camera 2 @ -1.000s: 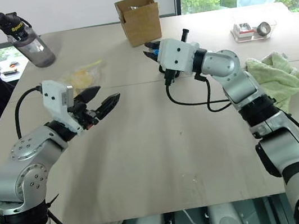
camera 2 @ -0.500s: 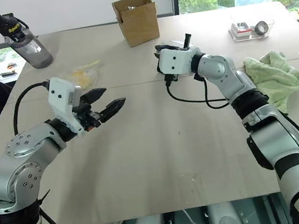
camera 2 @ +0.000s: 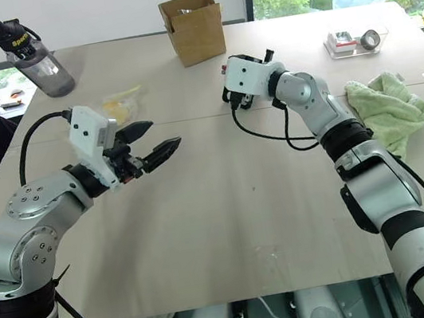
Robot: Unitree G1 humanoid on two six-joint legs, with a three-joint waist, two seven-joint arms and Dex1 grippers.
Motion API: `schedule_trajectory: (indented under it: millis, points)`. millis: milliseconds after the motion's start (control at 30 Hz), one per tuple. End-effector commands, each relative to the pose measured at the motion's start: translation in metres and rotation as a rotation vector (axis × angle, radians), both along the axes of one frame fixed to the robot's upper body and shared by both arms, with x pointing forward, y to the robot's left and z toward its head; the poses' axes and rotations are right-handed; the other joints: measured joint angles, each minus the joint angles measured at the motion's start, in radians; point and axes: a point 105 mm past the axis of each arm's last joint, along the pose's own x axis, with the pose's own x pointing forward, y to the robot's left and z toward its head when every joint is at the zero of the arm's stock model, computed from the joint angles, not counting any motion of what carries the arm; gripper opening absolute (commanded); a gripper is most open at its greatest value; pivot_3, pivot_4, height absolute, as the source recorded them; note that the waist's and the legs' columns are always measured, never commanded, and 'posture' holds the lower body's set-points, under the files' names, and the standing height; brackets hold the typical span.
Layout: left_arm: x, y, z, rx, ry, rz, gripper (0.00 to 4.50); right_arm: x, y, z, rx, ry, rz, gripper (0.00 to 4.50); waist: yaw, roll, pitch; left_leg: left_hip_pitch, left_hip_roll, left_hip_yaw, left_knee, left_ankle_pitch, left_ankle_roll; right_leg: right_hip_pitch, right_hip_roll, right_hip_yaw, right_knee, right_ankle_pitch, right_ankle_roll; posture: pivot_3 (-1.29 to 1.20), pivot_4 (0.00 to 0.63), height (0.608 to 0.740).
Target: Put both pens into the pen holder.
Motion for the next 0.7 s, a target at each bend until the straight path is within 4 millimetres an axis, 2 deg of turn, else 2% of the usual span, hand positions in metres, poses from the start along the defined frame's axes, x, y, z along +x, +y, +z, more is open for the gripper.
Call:
schedule_trajectory:
  millis: [33, 100, 133, 300, 433, 600, 700]
  points:
    - [0.002, -0.001, 0.008, 0.018, -0.036, -0.009, 3.8, 0.0, 0.003, 0.03, 0.063, -0.064, -0.004, 3.32, 0.0, 0.0, 0.0, 0.0, 0.0, 0.0, 0.0, 0.0, 0.0, 0.0, 0.0, 0.0, 0.0, 0.0, 0.0, 0.0, 0.15, 0.736]
    - [0.002, -0.002, 0.008, 0.019, -0.037, -0.011, 3.8, 0.001, 0.003, 0.038, 0.086, -0.09, -0.012, 4.25, 0.0, 0.0, 0.0, 0.0, 0.0, 0.0, 0.0, 0.0, 0.0, -0.001, 0.0, 0.0, 0.001, 0.0, 0.0, 0.0, 0.15, 0.736]
    - [0.003, -0.002, 0.009, 0.019, -0.038, -0.012, 3.8, 0.001, 0.003, 0.043, 0.1, -0.104, -0.017, 4.48, 0.0, 0.0, 0.0, 0.0, 0.0, 0.0, 0.0, 0.0, 0.0, -0.001, 0.0, 0.0, 0.001, 0.0, 0.0, 0.0, 0.15, 0.736]
    - [0.005, -0.003, 0.009, 0.019, -0.042, -0.017, 3.8, 0.002, 0.001, 0.049, 0.127, -0.132, -0.027, 4.48, -0.001, 0.0, 0.0, 0.0, 0.0, 0.001, 0.0, 0.001, -0.001, -0.002, 0.0, 0.001, 0.003, 0.0, 0.0, 0.0, 0.15, 0.736]
    - [0.005, -0.002, 0.008, 0.017, -0.043, -0.017, 3.8, -0.007, -0.005, 0.045, 0.217, -0.087, 0.023, 4.48, -0.001, 0.0, 0.0, 0.0, 0.0, 0.001, 0.0, 0.001, -0.001, -0.002, 0.0, 0.002, 0.003, 0.0, 0.0, 0.0, 0.15, 0.736]
    - [-0.001, -0.005, 0.005, -0.046, -0.107, -0.038, 3.8, -0.047, -0.033, 0.008, 0.449, 0.161, 0.145, 4.48, 0.007, 0.0, -0.001, -0.001, 0.0, 0.0, 0.0, 0.001, -0.001, -0.002, 0.0, 0.001, 0.003, 0.0, 0.0, 0.0, 0.15, 0.736]
    - [-0.006, -0.007, -0.013, -0.053, -0.078, -0.042, 3.8, -0.074, -0.056, -0.014, 0.543, 0.294, 0.165, 4.48, 0.011, 0.0, 0.0, -0.002, 0.0, 0.001, 0.0, 0.0, -0.001, -0.002, -0.001, 0.001, 0.002, 0.0, 0.0, 0.0, 0.15, 0.736]
